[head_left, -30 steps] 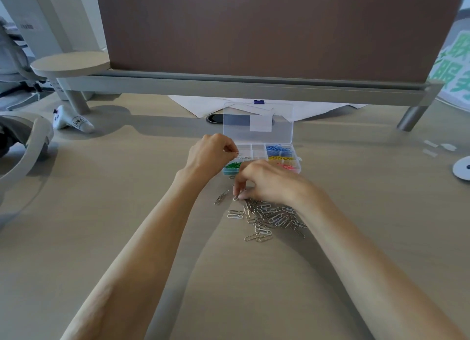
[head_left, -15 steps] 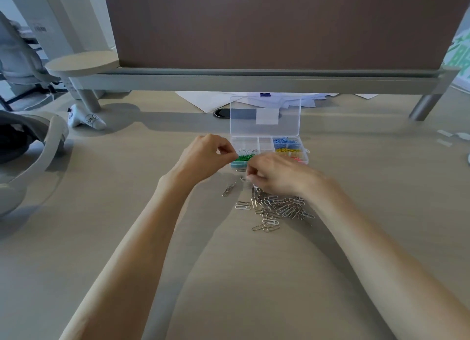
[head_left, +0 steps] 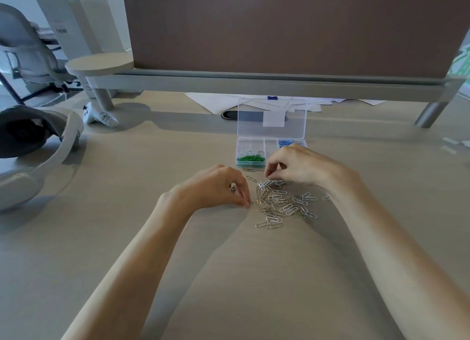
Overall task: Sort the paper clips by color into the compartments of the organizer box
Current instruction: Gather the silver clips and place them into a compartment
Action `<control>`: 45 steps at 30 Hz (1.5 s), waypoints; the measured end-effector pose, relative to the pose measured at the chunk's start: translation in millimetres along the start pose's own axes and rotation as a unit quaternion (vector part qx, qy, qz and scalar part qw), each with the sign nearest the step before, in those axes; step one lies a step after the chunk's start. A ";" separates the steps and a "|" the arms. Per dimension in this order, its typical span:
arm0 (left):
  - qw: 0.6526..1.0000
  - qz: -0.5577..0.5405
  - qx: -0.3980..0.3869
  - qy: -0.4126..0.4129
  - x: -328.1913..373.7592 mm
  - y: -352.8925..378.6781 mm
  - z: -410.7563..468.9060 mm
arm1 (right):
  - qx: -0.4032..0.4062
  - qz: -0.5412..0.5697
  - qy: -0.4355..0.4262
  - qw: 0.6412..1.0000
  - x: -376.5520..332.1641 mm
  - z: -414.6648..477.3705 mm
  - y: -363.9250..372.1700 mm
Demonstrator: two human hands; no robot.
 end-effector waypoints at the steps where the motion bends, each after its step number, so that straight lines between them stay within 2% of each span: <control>1: 1.000 0.026 0.009 0.003 1.8 -1.7 -1.3 | 0.002 -0.002 0.000 1.000 -2.2 0.2 0.1; 5: 0.989 0.136 0.047 0.011 10.6 -4.6 -4.5 | -0.001 -0.029 -0.001 1.000 -6.3 0.5 6.2; 7: 0.987 0.148 0.057 0.018 12.0 -3.3 -4.3 | 0.003 -0.022 -0.001 1.000 -6.0 0.0 7.2; 13: 0.993 0.099 0.063 0.002 3.9 -6.2 -3.8 | 0.001 -0.001 0.000 1.000 -5.8 -0.2 8.3; 19: 0.994 -0.026 0.105 0.007 2.1 -21.4 5.5 | 0.006 -0.003 0.016 1.000 2.4 0.1 9.8; 28: 0.993 -0.102 0.057 -0.010 -8.0 -13.9 16.8 | 0.007 0.044 0.012 0.999 8.0 2.2 5.9; 35: 0.993 -0.093 0.066 -0.022 -10.8 -11.8 18.3 | 0.033 0.096 0.001 0.995 7.4 3.6 2.8; 45: 0.993 -0.006 0.111 -0.033 -7.5 -28.3 17.7 | 0.063 0.059 0.019 0.996 15.5 1.9 -4.4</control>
Point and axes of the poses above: each hand's wrist, its own z-axis towards the middle knuckle, its own y-axis out of the palm, x = y × z, the point moved 6 cm from there along z, towards the middle knuckle, and after that the axes turned 6 degrees about -z, right-handed, at the moved point
